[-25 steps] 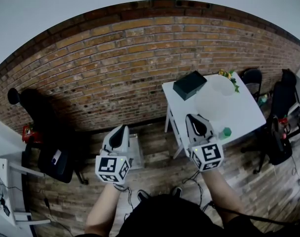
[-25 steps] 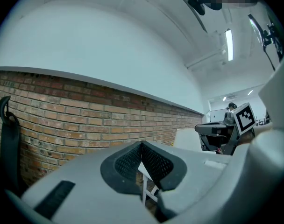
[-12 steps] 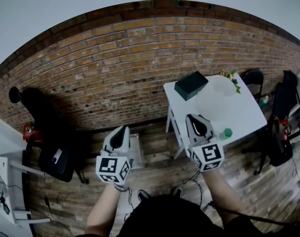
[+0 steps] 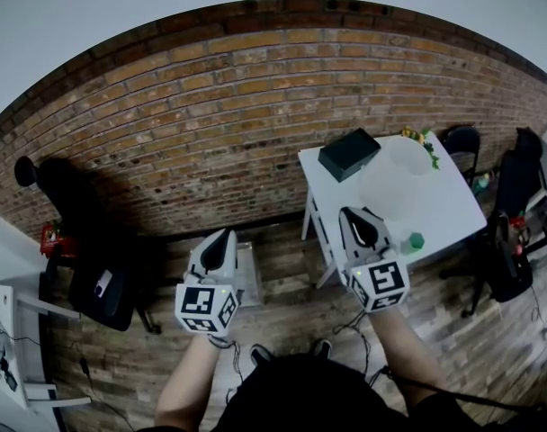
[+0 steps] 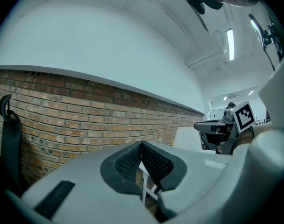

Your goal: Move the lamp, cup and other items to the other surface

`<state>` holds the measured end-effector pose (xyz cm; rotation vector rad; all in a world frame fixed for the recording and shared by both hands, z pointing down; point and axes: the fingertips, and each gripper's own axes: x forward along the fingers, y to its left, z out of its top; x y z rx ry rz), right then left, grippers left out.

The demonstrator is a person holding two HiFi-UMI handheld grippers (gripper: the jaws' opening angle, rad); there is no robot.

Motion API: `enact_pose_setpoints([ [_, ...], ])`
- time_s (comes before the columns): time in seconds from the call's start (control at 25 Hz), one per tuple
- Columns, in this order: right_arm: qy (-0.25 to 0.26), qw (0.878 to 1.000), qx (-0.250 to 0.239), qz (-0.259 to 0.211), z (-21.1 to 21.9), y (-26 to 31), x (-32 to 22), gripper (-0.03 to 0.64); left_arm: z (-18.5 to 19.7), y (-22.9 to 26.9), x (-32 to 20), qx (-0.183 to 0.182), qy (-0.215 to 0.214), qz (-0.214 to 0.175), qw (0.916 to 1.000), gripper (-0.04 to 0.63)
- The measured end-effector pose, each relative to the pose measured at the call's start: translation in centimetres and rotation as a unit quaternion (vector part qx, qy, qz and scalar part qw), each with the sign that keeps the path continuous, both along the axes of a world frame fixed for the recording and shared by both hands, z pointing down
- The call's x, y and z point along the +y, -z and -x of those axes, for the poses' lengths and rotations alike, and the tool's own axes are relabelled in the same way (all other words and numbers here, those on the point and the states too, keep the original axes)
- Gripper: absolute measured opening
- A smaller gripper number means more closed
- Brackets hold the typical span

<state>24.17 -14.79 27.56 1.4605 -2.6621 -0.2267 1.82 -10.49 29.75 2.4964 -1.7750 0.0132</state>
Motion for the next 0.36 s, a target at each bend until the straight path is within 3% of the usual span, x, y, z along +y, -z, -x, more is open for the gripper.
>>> enact_pose_setpoints([
  [0.36,-0.004,1.0,0.002,0.001,0.83,-0.3,-0.17,0.003,0.61,-0.45,-0.29,-0.003,-0.01,-0.001,0.9999,0.006],
])
